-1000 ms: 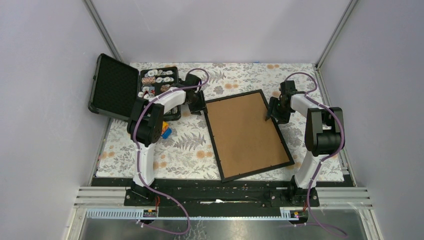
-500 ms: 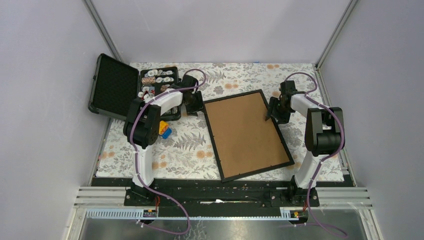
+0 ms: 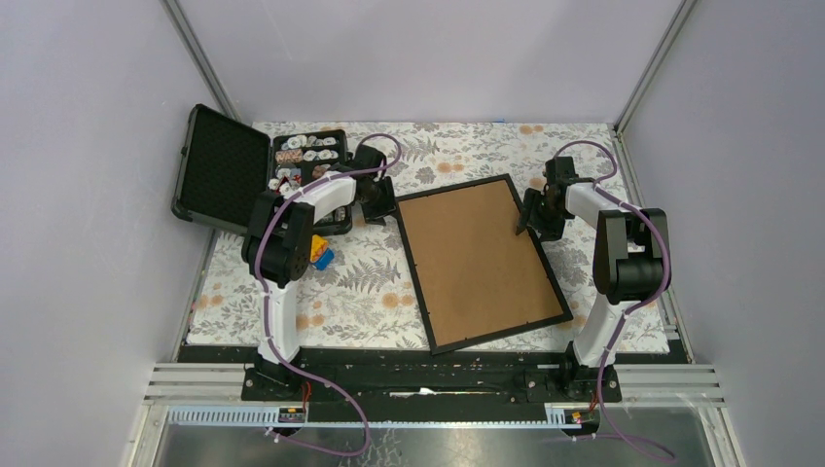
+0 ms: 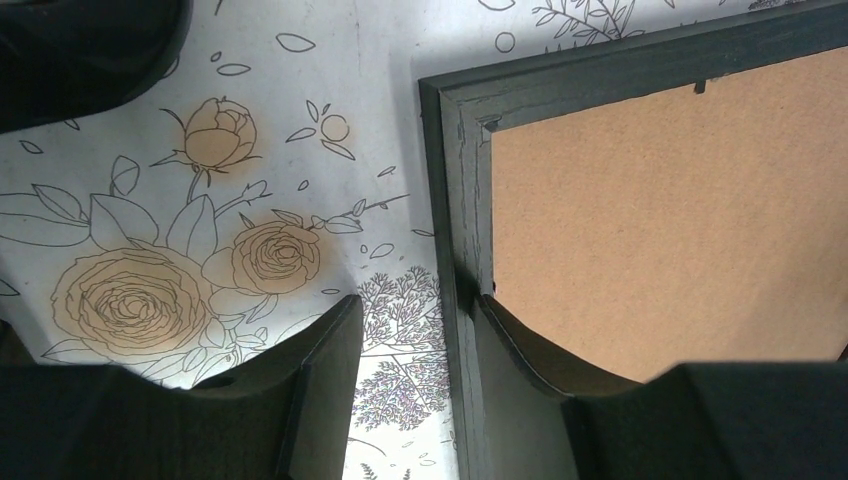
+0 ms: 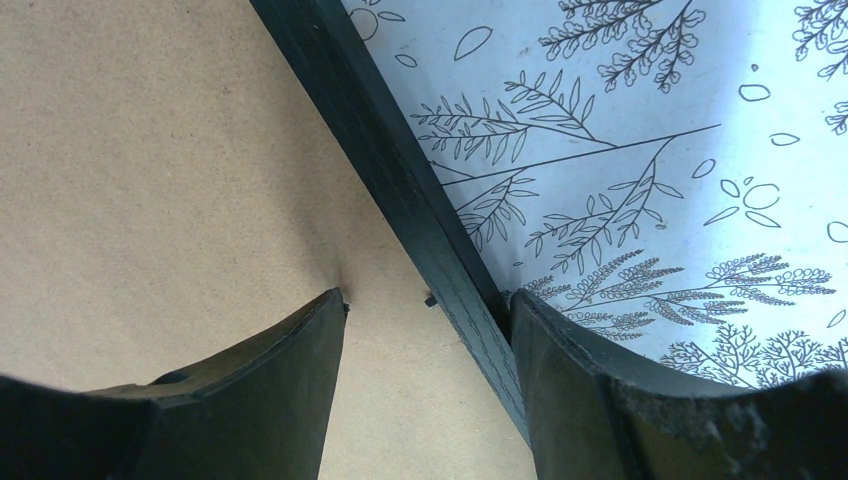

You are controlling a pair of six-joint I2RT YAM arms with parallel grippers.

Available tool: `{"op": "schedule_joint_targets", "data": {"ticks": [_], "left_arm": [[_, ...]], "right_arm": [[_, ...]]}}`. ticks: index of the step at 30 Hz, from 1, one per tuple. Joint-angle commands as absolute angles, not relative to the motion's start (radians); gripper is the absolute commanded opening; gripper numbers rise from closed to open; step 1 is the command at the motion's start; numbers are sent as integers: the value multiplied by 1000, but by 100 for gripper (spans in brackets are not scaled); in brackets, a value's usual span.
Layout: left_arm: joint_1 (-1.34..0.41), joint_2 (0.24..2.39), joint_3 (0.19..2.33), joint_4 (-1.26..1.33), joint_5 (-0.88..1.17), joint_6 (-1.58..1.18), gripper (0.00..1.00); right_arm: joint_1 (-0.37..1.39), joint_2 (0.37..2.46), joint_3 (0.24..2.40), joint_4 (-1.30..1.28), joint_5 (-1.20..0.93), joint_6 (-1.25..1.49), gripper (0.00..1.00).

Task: Put the photo into the frame

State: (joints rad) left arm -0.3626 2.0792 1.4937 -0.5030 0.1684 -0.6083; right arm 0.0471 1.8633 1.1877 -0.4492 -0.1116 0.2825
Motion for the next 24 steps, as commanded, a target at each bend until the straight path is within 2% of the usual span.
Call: {"op": "schedule_joint_targets", "data": {"ticks": [1, 16, 24], "left_arm": [[-367, 2111, 1525, -489, 163, -616, 50], [-377, 2166, 1530, -500, 135, -625, 54], [-365, 2054, 1434, -422, 192, -602, 49]], "right_arm": [[65, 1881, 1169, -440, -152, 279, 68], [68, 1877, 1166, -440, -150, 276, 68], [70, 1880, 1166, -440, -152, 277, 68]]}}
